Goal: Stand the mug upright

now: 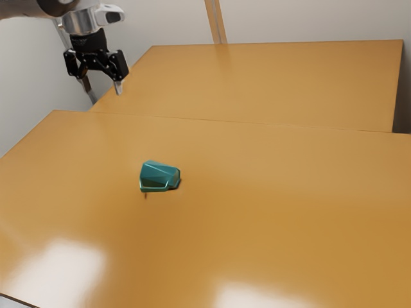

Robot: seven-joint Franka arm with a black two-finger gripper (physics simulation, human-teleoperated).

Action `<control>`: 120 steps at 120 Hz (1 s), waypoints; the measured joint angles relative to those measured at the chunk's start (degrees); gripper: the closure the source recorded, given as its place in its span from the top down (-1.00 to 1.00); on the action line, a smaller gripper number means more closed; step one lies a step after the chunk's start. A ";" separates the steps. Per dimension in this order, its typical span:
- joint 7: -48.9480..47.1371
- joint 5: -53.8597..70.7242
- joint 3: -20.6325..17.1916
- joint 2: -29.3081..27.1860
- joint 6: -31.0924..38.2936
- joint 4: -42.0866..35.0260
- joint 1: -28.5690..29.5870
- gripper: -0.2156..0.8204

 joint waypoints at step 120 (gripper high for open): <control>44.65 -70.65 7.22 20.80 23.66 -28.80 19.65 0.54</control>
